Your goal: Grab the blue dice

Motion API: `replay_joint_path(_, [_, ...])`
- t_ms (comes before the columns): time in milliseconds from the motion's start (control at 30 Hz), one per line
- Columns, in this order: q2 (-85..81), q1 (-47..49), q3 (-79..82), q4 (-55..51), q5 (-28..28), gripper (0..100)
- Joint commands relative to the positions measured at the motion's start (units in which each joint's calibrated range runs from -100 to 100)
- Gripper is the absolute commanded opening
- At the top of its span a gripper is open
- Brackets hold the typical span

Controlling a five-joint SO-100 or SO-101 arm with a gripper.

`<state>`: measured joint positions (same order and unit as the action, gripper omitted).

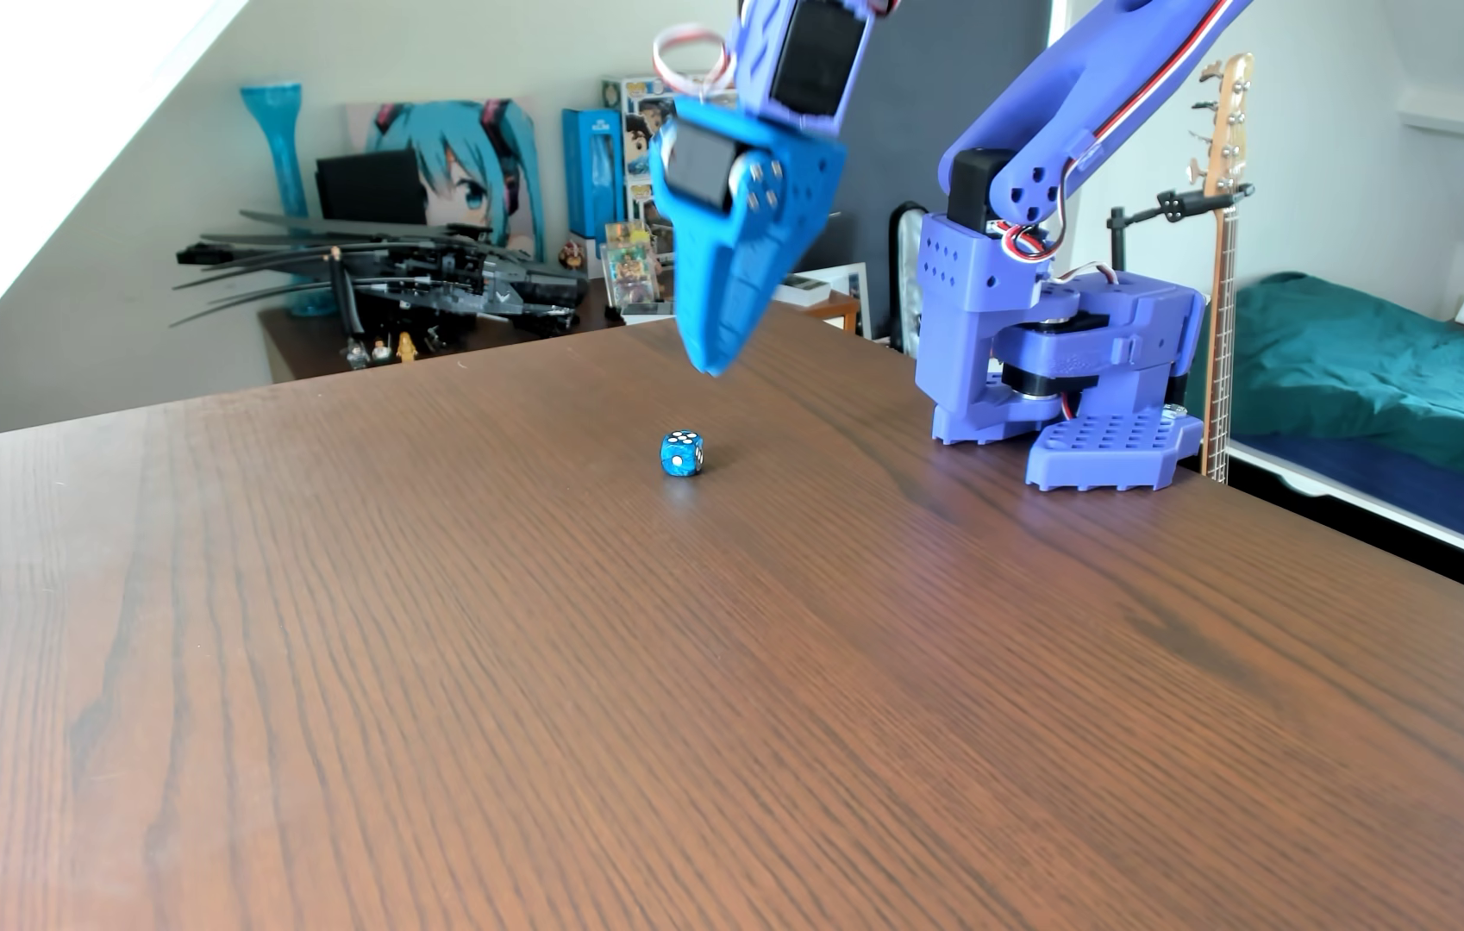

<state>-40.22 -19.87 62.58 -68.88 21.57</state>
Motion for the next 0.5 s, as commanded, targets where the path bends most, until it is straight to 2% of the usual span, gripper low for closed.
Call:
replay_joint_path(0, [0.2,-1.6,1.1,-0.2,1.6,2])
replay_joint_path(133, [0.2,0.0,1.1,0.0,1.4,6])
replay_joint_path(333, [0.2,1.2,1.5,0.0,2.4,28])
replay_joint_path(467, [1.0,-2.6,2.3,0.1,4.0,28])
